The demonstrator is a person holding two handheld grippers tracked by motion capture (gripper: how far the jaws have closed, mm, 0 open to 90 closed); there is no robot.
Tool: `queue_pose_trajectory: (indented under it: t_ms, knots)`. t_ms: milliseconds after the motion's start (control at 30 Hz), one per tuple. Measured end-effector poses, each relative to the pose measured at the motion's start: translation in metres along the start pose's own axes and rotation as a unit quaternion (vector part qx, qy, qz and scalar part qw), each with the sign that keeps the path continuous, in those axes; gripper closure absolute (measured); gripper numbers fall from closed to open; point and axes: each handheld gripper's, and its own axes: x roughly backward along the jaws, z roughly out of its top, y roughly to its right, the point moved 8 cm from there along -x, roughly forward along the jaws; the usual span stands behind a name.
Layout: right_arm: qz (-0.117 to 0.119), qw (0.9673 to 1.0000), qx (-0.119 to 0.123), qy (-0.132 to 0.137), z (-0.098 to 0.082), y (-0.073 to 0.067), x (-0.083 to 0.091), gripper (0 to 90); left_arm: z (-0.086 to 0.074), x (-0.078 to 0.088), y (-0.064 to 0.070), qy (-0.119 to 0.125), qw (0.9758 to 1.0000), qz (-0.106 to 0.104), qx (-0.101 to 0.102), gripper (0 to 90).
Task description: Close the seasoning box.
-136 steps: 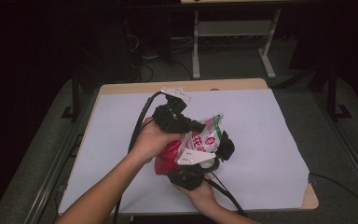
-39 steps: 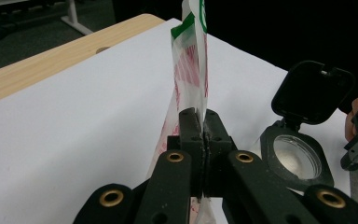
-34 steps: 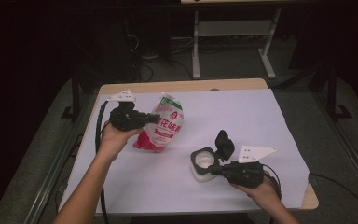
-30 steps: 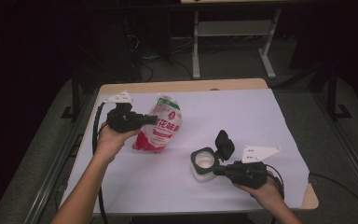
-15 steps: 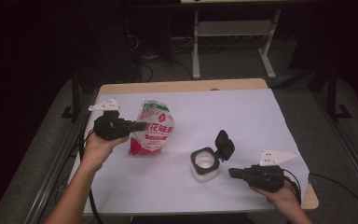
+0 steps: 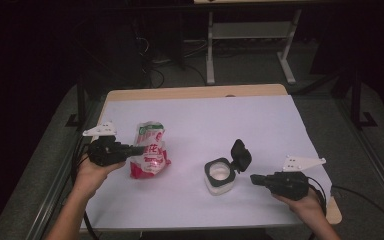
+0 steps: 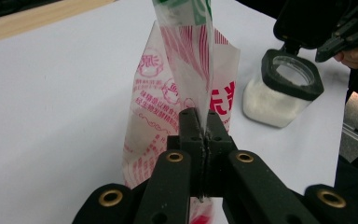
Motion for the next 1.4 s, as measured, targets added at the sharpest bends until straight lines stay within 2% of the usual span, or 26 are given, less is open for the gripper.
queue_pose_trajectory:
  t_ms: [267,333,433,633,933,1067,1333,1400]
  knots:
    - [-0.013,0.9999,-0.002,-0.004,-0.002,0.008,-0.002,90.0,-0.028,0.009,-0.005,-0.009,0.9999,0.011,0.007,88.8]
    - [-0.015,0.9999,-0.005,-0.004,-0.002,0.010,-0.003,90.0,-0.037,0.013,-0.005,-0.011,0.9998,0.007,0.012,88.7]
    - [-0.018,0.9998,-0.006,-0.008,-0.003,0.011,-0.004,90.0,-0.039,0.015,-0.004,-0.010,0.9999,0.006,0.012,88.7]
    - [-0.022,0.9997,-0.003,-0.011,-0.003,0.013,-0.007,90.0,-0.041,0.015,-0.003,-0.016,0.9998,0.015,0.002,86.1]
    - [-0.028,0.9995,-0.003,-0.011,-0.003,0.016,-0.006,90.0,-0.047,0.010,-0.001,-0.022,0.9994,0.027,-0.005,63.6]
    - [-0.028,0.9995,-0.003,-0.009,-0.002,0.016,-0.006,90.0,-0.050,0.008,0.001,-0.024,0.9992,0.028,-0.011,57.9]
    - [-0.028,0.9996,-0.002,-0.011,-0.002,0.015,-0.007,90.0,-0.059,0.004,0.011,-0.029,0.9994,0.014,-0.016,48.4]
    - [-0.027,0.9996,-0.003,-0.010,-0.001,0.015,-0.007,90.0,-0.062,0.003,0.015,-0.028,0.9993,0.008,-0.022,46.9]
